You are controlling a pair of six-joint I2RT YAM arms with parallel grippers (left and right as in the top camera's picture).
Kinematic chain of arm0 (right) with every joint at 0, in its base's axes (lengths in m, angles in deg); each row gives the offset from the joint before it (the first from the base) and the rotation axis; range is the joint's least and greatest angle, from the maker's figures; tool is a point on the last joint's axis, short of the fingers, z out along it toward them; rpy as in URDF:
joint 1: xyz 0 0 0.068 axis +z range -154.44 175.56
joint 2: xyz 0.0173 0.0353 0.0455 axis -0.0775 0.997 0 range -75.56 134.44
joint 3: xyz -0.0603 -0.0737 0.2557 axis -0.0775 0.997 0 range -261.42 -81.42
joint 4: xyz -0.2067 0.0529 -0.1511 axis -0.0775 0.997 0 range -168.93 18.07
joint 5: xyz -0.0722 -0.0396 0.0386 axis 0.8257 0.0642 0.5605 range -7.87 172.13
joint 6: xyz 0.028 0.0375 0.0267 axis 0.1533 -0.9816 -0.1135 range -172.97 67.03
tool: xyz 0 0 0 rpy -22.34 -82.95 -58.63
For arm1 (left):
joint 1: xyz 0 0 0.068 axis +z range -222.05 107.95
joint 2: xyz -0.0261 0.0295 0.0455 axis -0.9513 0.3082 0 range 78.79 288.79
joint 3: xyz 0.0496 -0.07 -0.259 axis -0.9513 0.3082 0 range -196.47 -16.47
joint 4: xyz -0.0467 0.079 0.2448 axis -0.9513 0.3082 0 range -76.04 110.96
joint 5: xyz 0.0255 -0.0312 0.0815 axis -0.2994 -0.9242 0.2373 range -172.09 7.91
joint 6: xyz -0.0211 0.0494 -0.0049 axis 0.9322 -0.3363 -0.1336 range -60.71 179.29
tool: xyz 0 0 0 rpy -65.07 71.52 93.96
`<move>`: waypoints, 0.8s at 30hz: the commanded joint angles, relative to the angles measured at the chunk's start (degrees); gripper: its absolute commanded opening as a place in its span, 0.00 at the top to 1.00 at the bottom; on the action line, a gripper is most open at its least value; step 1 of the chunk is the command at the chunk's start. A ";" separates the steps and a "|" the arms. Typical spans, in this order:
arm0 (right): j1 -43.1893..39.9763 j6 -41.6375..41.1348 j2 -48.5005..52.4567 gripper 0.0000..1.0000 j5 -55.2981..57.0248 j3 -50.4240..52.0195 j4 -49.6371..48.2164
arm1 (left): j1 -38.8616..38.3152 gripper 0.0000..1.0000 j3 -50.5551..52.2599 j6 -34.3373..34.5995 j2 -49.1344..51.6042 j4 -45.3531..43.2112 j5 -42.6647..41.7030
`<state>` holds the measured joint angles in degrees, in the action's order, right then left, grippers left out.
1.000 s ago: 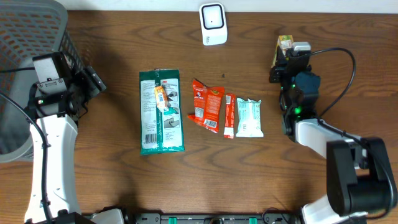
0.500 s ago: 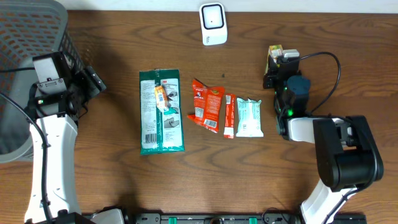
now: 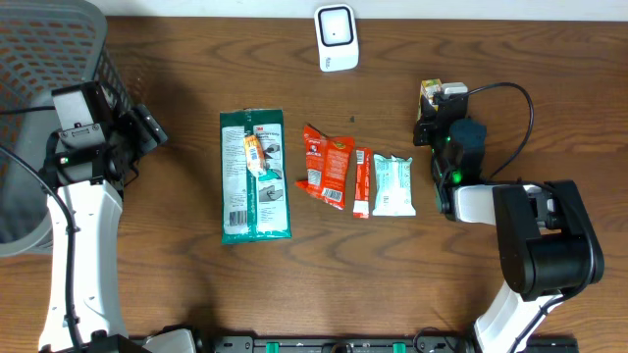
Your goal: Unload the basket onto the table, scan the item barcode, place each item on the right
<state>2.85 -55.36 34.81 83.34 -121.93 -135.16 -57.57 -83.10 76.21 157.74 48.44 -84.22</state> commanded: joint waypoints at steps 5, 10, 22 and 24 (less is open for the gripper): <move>-0.17 -0.57 -0.26 0.71 -0.22 -0.61 -0.79 | 0.50 0.12 -0.79 0.35 -0.94 -0.04 1.55; -0.17 -0.57 -0.28 0.43 -0.24 -0.61 -1.27 | 0.50 0.12 -0.79 0.33 -0.94 -0.04 1.55; -0.17 0.92 -0.39 0.36 -0.26 -0.59 -0.22 | 0.50 0.12 -0.79 0.33 -0.94 -0.04 1.55; -0.11 2.36 -0.50 0.41 -0.24 -0.59 -0.09 | 0.50 0.12 -0.79 0.35 -0.94 -0.04 1.55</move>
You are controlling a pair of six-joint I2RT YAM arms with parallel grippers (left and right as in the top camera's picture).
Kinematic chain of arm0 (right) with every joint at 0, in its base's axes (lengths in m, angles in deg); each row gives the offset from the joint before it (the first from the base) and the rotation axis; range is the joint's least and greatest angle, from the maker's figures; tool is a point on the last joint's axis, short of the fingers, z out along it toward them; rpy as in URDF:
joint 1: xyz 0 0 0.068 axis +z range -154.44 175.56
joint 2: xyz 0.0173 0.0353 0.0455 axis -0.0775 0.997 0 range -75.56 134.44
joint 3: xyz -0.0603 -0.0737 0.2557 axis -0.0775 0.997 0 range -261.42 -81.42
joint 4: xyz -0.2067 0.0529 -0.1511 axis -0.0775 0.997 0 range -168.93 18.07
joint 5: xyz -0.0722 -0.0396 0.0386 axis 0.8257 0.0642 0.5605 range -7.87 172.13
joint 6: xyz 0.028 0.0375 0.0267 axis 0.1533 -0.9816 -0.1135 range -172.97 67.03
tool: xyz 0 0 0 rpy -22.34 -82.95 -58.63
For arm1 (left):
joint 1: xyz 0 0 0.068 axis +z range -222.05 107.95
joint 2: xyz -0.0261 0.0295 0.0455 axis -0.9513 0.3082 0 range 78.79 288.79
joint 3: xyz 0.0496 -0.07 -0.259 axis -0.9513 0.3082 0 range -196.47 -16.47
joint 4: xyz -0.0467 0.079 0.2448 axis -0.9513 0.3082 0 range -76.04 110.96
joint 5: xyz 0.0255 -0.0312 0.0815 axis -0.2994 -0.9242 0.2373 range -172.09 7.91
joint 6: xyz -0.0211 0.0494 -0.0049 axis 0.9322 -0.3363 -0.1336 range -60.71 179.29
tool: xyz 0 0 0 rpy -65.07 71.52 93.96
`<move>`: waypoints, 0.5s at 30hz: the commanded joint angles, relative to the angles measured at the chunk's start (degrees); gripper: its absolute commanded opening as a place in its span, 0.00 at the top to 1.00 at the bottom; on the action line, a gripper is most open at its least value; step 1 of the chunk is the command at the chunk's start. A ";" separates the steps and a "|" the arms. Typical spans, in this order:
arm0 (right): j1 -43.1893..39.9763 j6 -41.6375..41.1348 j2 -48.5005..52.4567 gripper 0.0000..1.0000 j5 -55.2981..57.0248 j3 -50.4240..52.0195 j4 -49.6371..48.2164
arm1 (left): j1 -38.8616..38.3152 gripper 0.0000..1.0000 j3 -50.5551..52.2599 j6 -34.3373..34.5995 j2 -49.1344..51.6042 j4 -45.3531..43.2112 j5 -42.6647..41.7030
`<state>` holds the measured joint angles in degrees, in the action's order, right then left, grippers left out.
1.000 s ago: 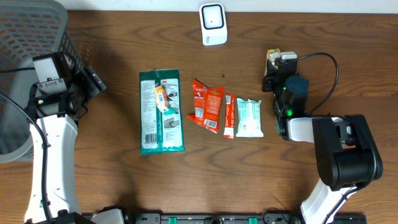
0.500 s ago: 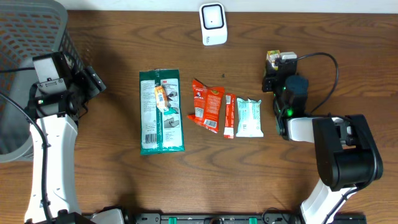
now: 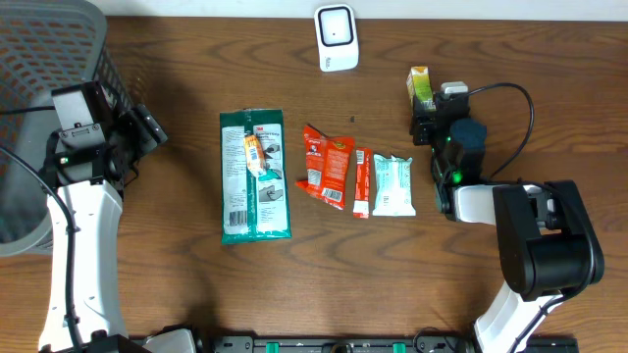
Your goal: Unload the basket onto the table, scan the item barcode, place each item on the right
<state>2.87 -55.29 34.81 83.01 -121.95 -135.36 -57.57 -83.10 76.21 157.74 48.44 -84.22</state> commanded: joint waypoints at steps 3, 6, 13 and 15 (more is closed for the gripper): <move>-0.15 2.21 -2.43 0.55 0.35 -0.59 -0.33 | 0.50 0.12 -0.79 0.33 -0.94 -0.04 1.55; -0.13 2.16 -7.80 0.58 0.26 -0.66 2.16 | 0.50 0.12 -0.79 0.35 -0.94 -0.04 1.55; -0.22 2.62 -18.47 0.43 -1.36 -11.23 33.57 | 0.50 0.12 -0.79 0.35 -0.94 -0.04 1.55; -0.24 2.67 -18.62 0.42 -3.48 -19.21 47.56 | 0.50 0.12 -0.79 0.35 -0.94 -0.04 1.55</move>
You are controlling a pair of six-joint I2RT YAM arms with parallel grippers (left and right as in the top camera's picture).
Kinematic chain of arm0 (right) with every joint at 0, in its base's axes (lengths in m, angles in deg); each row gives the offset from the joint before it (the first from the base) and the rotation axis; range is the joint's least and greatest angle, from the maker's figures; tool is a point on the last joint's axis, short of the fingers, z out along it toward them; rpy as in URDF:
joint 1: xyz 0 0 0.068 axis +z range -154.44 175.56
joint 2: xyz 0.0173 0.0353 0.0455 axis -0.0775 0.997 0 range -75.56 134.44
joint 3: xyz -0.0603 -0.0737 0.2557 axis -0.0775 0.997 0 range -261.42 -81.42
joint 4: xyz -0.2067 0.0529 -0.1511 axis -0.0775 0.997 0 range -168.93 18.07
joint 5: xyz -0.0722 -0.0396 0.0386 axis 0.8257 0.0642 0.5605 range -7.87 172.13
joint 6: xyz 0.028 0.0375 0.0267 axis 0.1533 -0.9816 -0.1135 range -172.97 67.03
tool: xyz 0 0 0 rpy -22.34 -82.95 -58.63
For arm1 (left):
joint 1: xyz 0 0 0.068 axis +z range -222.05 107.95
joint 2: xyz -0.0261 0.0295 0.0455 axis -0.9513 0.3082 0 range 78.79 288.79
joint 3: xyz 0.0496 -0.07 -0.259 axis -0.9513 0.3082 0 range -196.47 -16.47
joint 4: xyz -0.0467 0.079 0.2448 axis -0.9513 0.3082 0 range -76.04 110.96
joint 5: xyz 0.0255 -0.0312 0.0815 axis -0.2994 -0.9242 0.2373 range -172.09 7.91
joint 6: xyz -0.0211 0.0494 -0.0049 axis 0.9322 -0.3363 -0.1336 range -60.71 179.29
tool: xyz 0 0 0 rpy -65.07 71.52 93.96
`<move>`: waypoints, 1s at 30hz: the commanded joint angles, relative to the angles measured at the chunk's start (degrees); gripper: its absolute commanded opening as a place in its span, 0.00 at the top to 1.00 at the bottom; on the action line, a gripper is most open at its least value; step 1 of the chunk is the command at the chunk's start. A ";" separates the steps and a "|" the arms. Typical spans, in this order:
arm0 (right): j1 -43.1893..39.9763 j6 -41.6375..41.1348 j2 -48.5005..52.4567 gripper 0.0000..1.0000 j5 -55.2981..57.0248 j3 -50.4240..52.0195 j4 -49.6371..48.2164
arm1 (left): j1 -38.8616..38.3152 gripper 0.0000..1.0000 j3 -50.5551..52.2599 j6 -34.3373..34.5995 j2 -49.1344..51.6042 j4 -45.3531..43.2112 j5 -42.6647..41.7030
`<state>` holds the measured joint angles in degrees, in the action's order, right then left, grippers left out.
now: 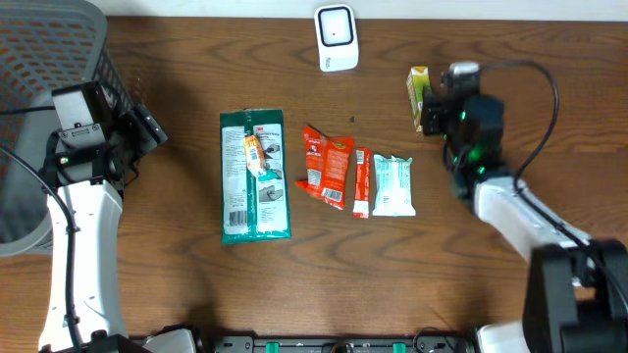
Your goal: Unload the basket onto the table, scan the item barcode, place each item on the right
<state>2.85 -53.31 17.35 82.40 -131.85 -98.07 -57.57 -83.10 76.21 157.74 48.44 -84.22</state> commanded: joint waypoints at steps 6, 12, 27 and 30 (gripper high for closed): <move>-0.22 0.26 3.45 0.01 -5.46 -35.45 44.09 | 0.50 0.12 -0.79 0.35 -0.94 -0.04 1.55; -0.22 -1.27 10.32 0.01 -1.66 -44.70 49.42 | 0.50 0.12 -0.79 0.35 -0.94 -0.04 1.55; -2.54 -1.38 25.92 0.11 -5.99 -50.75 56.89 | 0.50 0.12 -0.79 0.33 -0.94 -0.04 1.55; -2.71 -1.22 31.67 0.10 -5.70 -66.01 70.90 | 0.50 0.12 -0.79 0.35 -0.94 -0.04 1.55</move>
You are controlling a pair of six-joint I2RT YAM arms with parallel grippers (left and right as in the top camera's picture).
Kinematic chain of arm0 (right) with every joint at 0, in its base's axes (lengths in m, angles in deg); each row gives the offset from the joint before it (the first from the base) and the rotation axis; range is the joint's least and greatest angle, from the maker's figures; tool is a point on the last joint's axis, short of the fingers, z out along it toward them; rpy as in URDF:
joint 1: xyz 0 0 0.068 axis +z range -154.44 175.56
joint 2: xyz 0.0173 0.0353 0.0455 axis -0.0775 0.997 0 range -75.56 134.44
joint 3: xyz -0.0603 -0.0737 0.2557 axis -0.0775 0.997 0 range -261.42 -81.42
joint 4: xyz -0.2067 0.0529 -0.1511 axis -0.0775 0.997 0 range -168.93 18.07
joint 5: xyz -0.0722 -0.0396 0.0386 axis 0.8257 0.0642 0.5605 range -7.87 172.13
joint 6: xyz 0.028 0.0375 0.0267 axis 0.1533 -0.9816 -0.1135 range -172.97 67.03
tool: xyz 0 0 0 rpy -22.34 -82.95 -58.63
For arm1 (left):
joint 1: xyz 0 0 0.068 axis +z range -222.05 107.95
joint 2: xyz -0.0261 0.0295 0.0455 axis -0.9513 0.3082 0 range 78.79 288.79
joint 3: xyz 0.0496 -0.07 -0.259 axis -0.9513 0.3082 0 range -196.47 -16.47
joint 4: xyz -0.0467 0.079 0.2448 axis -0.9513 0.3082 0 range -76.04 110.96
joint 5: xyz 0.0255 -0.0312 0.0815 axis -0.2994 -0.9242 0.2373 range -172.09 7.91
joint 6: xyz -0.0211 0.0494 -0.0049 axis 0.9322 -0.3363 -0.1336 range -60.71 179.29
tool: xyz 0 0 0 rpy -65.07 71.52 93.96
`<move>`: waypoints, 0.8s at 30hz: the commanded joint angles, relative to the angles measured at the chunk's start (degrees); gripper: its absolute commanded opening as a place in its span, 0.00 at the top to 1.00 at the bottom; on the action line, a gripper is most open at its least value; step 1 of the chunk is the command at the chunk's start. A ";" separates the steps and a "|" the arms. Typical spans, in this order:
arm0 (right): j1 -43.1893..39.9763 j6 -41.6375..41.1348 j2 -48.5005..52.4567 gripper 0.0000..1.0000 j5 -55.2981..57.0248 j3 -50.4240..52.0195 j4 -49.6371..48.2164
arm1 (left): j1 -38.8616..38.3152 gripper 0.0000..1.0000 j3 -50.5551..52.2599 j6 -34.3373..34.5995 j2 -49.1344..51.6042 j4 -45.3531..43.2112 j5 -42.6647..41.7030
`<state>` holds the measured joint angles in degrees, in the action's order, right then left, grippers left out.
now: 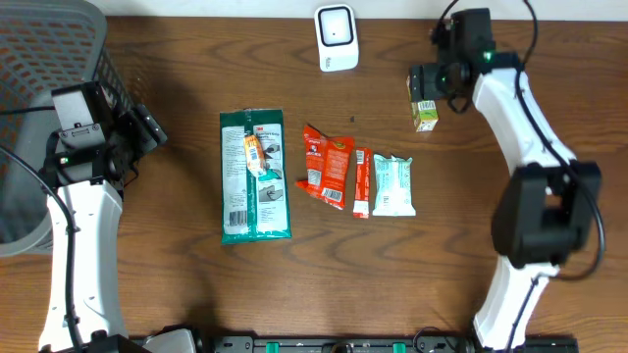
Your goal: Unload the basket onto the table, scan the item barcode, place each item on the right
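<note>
A small green and yellow carton point(425, 117) is at the back right of the table, right of the white scanner point(336, 37). My right gripper point(428, 86) is at the carton's top end and looks shut on it; the arm reaches in from the right and hides the fingers. My left gripper point(149, 126) rests at the far left, beside the basket, with nothing in it, and its jaws are not clear from above.
A grey mesh basket point(39, 69) fills the back left corner. Mid-table lie a green pack point(255, 191), red packets point(327, 165), a red stick pack point(361, 182) and a pale blue pack point(393, 185).
My right arm has stretched out toward the table's back edge. The gripper now sits above the carton rather than to its right, and the carton has shifted slightly toward the front. The left arm is unchanged.
My right gripper held the carton close to its folded arm at the right. The carton then showed a little farther left and back, nearer the scanner. Later the arm unfolded, and now it reaches far back with the carton right of the scanner. The left arm stayed still.
</note>
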<state>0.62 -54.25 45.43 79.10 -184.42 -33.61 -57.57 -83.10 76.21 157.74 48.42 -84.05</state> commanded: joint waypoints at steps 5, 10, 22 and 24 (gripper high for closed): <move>-0.35 -0.31 15.78 0.10 -2.64 -37.46 23.74 | 0.50 0.12 -0.79 0.35 -0.94 -0.02 1.38; -0.35 1.46 23.06 0.14 -3.08 -38.97 22.86 | 0.50 0.12 -0.79 0.35 -0.94 -0.02 1.38; -0.37 3.30 28.30 0.43 -3.26 -38.69 13.35 | 0.50 0.12 -0.79 0.35 -0.94 -0.02 1.38; -0.44 3.30 28.30 0.56 -3.28 -38.69 13.64 | 0.50 0.12 -0.79 0.35 -0.94 -0.02 1.38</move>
<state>0.33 -51.14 75.53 76.24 -222.34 -20.13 -57.57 -83.10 76.21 157.74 48.44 -84.03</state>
